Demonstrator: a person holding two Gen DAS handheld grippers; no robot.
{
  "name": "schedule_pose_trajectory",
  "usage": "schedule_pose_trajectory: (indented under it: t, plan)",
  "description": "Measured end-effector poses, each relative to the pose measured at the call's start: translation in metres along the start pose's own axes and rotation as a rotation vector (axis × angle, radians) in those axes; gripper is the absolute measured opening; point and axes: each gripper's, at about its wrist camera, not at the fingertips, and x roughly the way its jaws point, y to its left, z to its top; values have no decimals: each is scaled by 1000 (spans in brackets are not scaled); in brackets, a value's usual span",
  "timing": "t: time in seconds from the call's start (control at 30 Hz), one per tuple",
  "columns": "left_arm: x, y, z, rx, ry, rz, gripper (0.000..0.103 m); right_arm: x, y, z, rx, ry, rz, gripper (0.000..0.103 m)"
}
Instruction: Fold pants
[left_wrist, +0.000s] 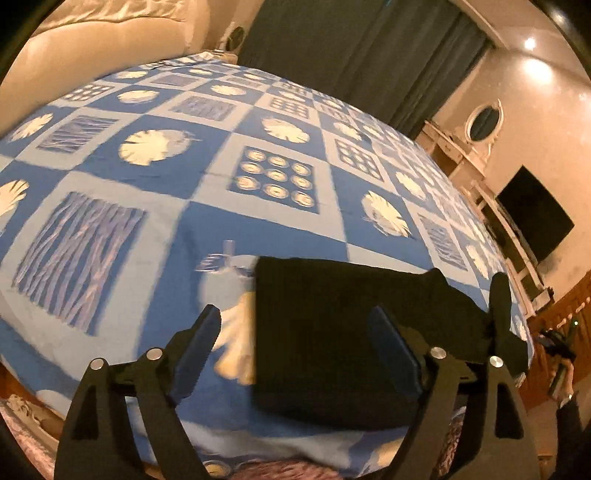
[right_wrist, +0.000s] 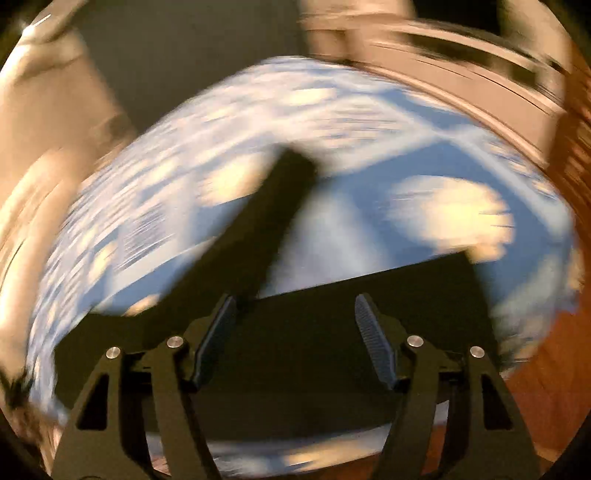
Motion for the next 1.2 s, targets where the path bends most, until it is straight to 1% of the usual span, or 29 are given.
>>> schedule_pose_trajectory:
  t: [0.03,0.1,0.13,0.2,0.23,0.3,0.33,0.4,0.43,0.47,0.53,0.6,0.63,0.7,0.73,0.8,0.83,0.87,0.9,0.93,0.97,1.0,1.03,1.07,1.1,1.13,1.2]
  plan:
    - [5,-3,4,-3,10,-2,83,8,-33,12,64,14,-45,67]
    - [21,-20,3,-18,35,-5,83,18,-78,23,132,23,-104,67]
    - [28,-29,0,-26,45,-10,83,25,-95,28,153,31,-119,67]
    - [41,-44,-6,-26,66,-19,83,39,-128,30,194,53,-107,67]
    - [46,-51,-8,-22,73,-14,83,42,-135,30,203,61,-90,67]
    - [57,-67,-14,-2,88,-2,83,57,-142,31,207,105,-27,65]
    - [62,-73,-15,6,95,4,83,61,-140,29,192,124,-25,59]
    - [72,-85,-19,18,106,14,83,65,-131,27,106,143,-72,40]
    - [75,-89,-19,17,109,17,83,64,-126,26,82,151,-63,13]
    - [79,-92,-20,14,112,24,83,66,-122,25,67,169,-28,12]
    - [85,-97,-21,-6,113,29,83,65,-113,26,17,166,-69,9]
    - [90,-100,-21,-38,110,28,83,57,-109,35,25,124,-83,9]
    - [90,-102,-21,-48,101,27,83,48,-110,41,43,82,-74,8]
    - [91,-106,-21,-66,73,25,83,43,-111,49,46,45,-73,8]
    - [91,-108,-23,-68,59,22,83,47,-111,49,42,50,-81,8]
    - [93,-111,-27,-65,49,25,83,67,-111,41,9,109,-144,9]
    - [96,-112,-29,-62,56,24,83,74,-113,36,5,135,-153,9]
    - [99,-112,-32,-59,65,24,83,74,-115,35,13,134,-150,13]
    - [102,-110,-35,-56,71,31,83,70,-117,38,46,119,-147,18]
    - [104,-109,-38,-53,65,29,83,64,-121,40,96,103,-153,28]
    - [104,-108,-40,-46,53,22,84,54,-120,44,145,64,-203,31]
    - [105,-108,-42,-41,47,16,86,43,-115,47,167,24,-249,32]
    - [106,-108,-43,-35,47,11,87,37,-106,52,171,0,-255,36]
    - [107,-109,-44,-28,47,13,88,33,-93,58,168,-12,-231,42]
    - [108,-110,-44,-23,48,13,90,31,-73,64,157,-19,-195,47]
    - [110,-111,-45,-11,51,16,91,30,-54,67,145,-22,-165,57]
    - [111,-114,-47,11,53,31,92,40,-3,79,112,-13,-76,63]
